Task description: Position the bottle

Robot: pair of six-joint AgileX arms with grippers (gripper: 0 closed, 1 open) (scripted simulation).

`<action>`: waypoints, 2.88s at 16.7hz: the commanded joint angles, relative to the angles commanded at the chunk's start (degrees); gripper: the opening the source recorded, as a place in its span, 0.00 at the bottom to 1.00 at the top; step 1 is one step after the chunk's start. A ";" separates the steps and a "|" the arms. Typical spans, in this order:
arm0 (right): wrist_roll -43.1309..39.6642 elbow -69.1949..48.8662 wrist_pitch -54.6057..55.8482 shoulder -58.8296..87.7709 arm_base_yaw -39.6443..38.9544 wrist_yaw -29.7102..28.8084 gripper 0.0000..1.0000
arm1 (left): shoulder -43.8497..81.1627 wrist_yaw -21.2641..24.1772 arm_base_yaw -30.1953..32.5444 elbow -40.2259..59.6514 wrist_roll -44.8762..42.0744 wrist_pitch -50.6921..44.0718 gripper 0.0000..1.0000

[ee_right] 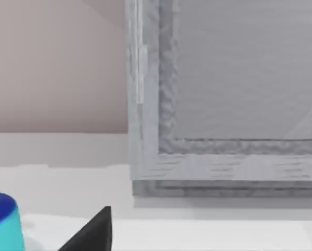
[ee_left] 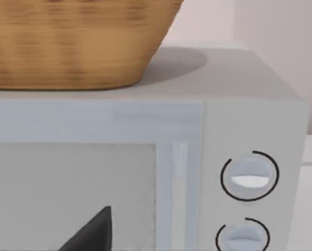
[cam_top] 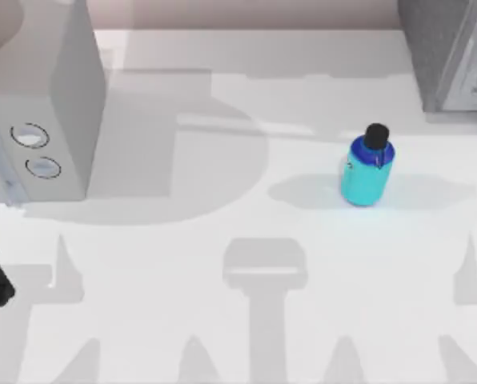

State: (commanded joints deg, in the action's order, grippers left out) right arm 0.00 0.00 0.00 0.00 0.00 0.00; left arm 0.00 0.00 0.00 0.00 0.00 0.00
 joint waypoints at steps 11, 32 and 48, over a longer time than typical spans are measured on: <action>-0.84 -3.94 18.47 23.88 0.20 8.21 1.00 | 0.00 0.00 0.00 0.00 0.00 0.00 1.00; -4.58 -20.66 96.13 123.90 0.98 42.68 1.00 | 0.00 0.00 0.00 0.00 0.00 0.00 1.00; -3.42 -33.75 90.45 130.68 -7.36 35.42 1.00 | 0.00 0.00 0.00 0.00 0.00 0.00 1.00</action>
State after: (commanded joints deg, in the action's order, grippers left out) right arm -3.42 -33.75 90.45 130.68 -7.36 35.42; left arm 0.00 0.00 0.00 0.00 0.00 0.00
